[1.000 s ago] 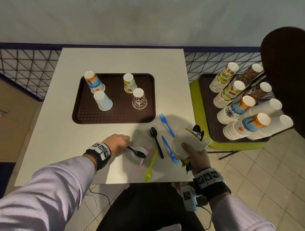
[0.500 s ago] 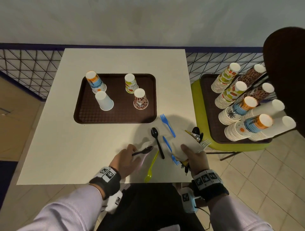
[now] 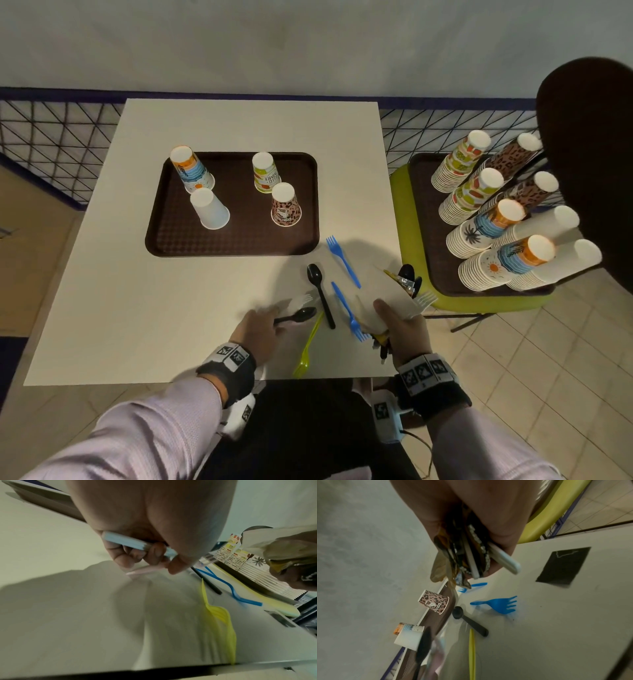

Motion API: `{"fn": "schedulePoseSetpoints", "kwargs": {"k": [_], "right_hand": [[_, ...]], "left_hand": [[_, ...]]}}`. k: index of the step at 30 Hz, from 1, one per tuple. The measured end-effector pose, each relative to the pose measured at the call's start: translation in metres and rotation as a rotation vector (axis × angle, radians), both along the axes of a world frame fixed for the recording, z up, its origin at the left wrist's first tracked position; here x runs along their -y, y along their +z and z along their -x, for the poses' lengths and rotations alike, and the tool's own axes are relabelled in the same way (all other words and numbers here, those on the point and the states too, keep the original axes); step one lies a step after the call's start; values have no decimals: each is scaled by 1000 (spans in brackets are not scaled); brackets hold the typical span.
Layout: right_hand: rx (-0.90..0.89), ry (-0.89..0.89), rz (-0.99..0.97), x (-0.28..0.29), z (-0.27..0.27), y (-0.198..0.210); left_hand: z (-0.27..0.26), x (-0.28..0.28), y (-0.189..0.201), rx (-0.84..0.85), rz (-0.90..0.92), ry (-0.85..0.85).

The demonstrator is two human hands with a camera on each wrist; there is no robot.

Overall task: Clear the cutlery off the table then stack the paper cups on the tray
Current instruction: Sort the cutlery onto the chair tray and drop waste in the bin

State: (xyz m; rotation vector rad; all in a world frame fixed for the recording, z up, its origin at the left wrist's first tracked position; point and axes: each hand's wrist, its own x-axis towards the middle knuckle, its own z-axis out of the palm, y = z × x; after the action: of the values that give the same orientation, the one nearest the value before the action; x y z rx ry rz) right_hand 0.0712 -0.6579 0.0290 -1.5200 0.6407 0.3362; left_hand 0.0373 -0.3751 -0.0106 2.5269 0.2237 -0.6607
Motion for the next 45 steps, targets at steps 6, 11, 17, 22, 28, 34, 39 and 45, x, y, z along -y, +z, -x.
{"fn": "schedulePoseSetpoints", "kwargs": {"k": [6,11,17,22,28,34,39,45], "right_hand": [[-25,-10,15,3,-1,-5],[-33,-12,10,3,-2,-5],[-25,-16,18,6,-3,-6],[-18,-24,-5,7,1,-4],[-30,-55,0,10,4,-4],[-27,-81,-2,10,5,-4],[-36,-44,18,7,6,-3],[-31,-25,40,5,3,-5]], "left_hand": [[-11,-18,1,53,28,-59],[-25,-14,8,38,22,-253],[-35,9,20,-84,-138,-738],[-40,24,9,-59,-246,-1001],[-42,25,2,-32,-394,-1048],[-43,8,5,18,-370,-1034],[-41,7,4,46,-421,-1006],[-40,0,7,-2,-463,-1006]]}}
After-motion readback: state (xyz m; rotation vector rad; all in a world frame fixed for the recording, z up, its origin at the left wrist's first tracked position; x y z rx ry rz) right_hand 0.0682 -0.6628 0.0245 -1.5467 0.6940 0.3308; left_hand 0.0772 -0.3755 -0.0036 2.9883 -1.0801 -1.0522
